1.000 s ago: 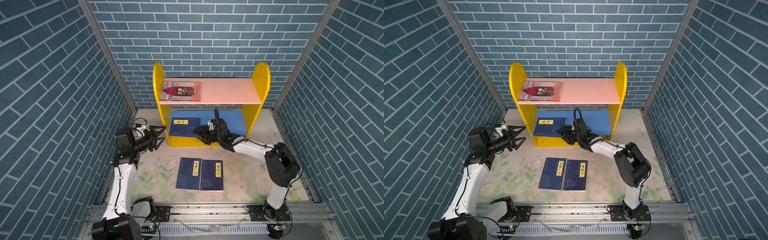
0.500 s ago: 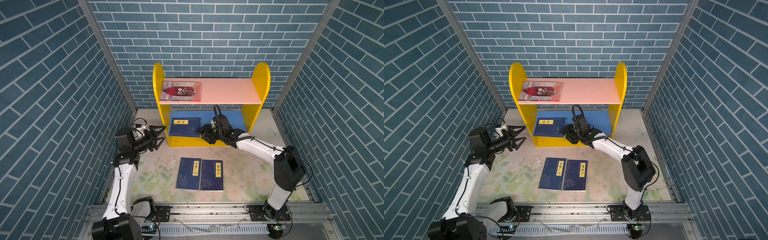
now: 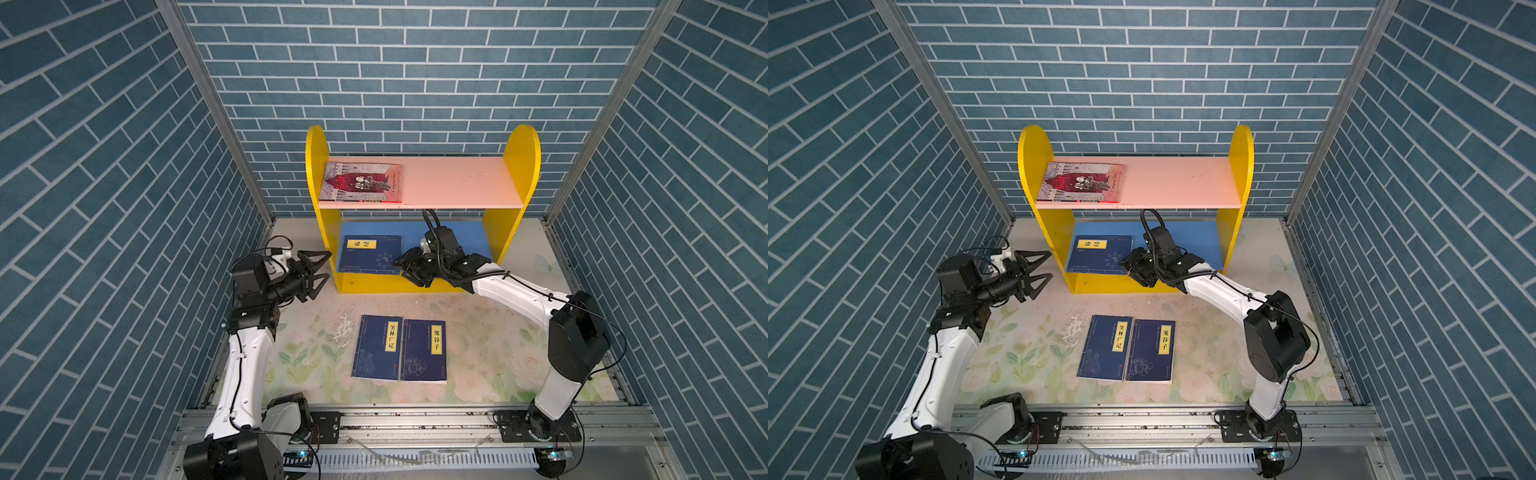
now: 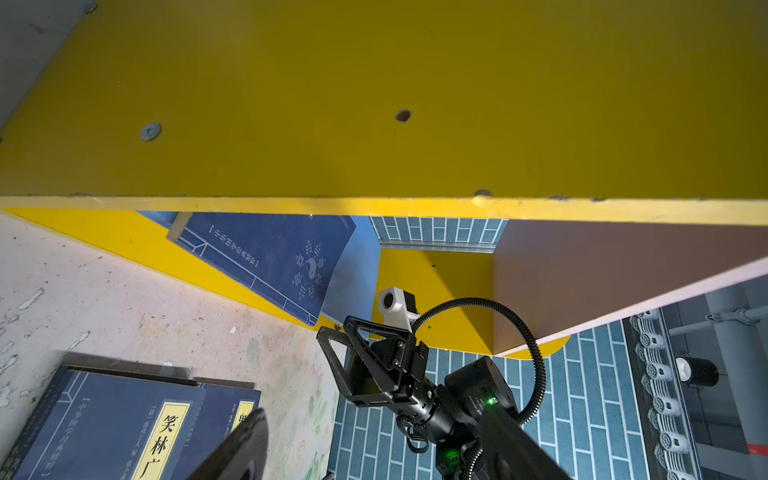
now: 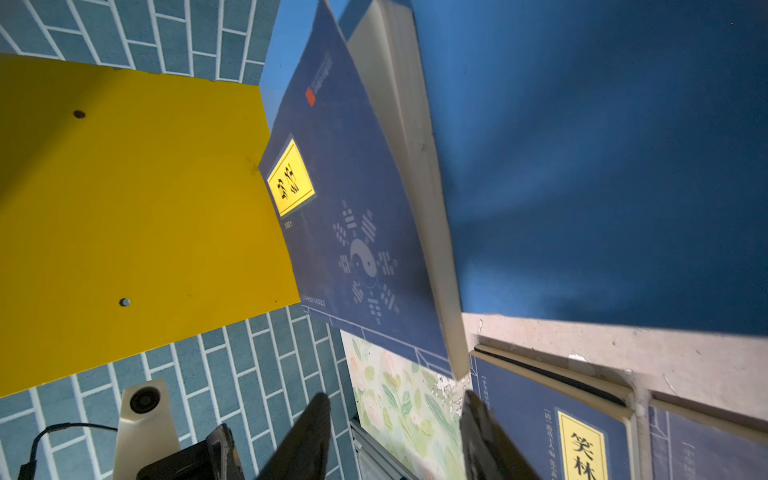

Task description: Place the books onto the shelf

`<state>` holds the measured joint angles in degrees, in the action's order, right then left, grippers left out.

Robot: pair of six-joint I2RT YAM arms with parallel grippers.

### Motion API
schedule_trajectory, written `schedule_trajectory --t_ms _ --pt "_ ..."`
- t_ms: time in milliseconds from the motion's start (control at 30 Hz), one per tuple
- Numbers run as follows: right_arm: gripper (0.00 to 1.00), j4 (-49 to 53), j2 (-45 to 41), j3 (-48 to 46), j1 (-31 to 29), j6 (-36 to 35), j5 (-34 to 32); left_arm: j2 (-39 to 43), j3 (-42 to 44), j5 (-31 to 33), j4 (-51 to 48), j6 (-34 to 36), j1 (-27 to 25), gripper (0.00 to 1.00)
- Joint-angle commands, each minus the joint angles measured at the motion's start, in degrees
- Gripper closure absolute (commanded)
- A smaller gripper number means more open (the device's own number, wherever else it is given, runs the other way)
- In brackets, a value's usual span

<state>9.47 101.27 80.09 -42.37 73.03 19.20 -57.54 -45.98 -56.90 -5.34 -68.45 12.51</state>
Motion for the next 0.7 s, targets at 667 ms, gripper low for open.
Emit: schedule_trajectory --t_ms 667 --pt "0.52 -1.15 0.83 -0.20 -5.01 -6.07 1.90 -2.84 -4.64 -0.92 -0.91 11.29 2.30 0.18"
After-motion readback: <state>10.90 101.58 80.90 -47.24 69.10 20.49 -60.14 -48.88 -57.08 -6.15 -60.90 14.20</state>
